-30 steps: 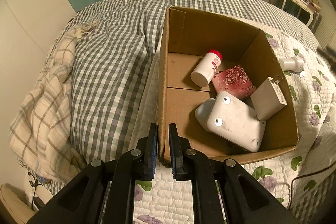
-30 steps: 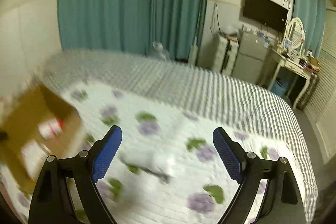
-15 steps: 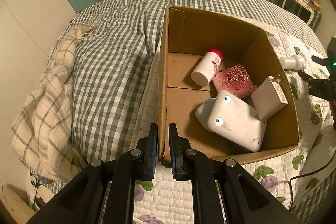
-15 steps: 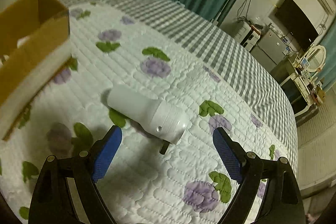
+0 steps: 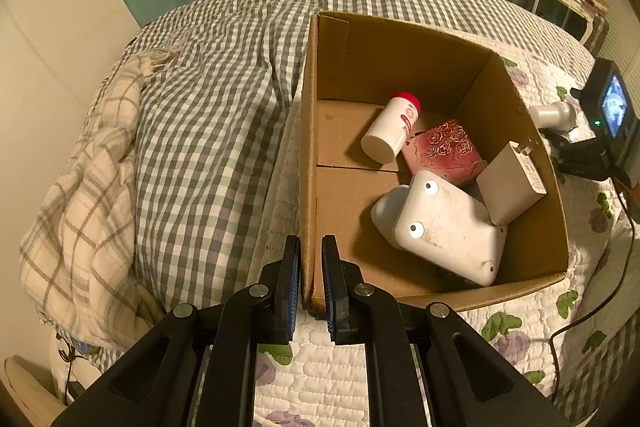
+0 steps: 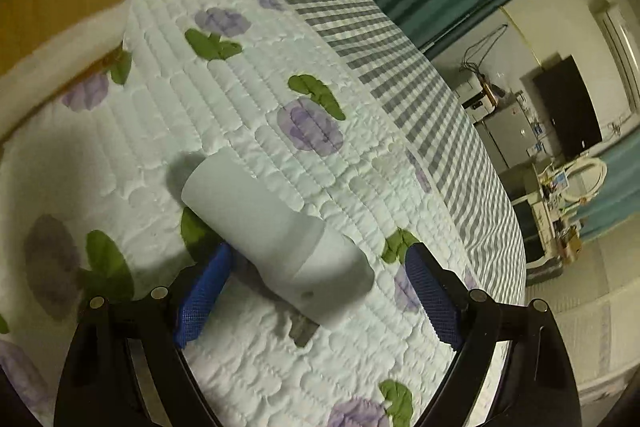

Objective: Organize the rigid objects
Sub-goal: 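Grasp the white cylindrical plug adapter with the right gripper, then carry the white cylindrical adapter into the box and release it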

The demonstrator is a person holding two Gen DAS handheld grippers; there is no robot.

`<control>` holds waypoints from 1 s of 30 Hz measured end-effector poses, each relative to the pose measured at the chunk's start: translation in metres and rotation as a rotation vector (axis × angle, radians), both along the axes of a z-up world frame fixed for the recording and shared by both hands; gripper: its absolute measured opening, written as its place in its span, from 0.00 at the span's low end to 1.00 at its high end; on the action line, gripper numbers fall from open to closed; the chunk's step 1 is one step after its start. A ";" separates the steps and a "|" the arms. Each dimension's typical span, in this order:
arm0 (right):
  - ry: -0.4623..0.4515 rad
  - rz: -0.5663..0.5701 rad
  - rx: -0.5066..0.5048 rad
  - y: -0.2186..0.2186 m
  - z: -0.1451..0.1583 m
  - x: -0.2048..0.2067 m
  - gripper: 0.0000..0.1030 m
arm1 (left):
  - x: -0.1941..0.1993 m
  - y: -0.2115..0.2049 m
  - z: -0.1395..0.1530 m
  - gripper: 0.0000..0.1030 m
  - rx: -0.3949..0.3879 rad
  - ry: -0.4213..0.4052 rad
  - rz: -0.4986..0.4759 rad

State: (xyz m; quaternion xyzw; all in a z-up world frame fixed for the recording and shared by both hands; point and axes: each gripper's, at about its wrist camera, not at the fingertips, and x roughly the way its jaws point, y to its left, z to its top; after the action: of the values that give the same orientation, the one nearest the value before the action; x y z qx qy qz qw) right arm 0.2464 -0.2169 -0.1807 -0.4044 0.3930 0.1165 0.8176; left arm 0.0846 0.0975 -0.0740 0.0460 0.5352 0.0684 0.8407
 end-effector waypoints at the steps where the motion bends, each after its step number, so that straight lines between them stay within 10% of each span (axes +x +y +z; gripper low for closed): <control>1: -0.003 0.007 -0.018 0.002 -0.003 0.001 0.85 | 0.000 -0.001 0.000 0.10 0.000 0.000 -0.002; 11: 0.035 -0.050 -0.013 0.001 -0.007 0.006 0.53 | -0.002 0.000 0.001 0.10 -0.017 -0.003 0.002; 30: 0.161 -0.206 0.360 -0.005 0.070 -0.050 0.51 | -0.001 -0.001 0.000 0.10 -0.009 0.015 -0.028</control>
State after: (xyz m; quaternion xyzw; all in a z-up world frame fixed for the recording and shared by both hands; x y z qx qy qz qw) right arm 0.1960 -0.2224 -0.1110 -0.1990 0.4691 0.1326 0.8502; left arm 0.0839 0.0970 -0.0736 0.0502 0.5413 0.0537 0.8376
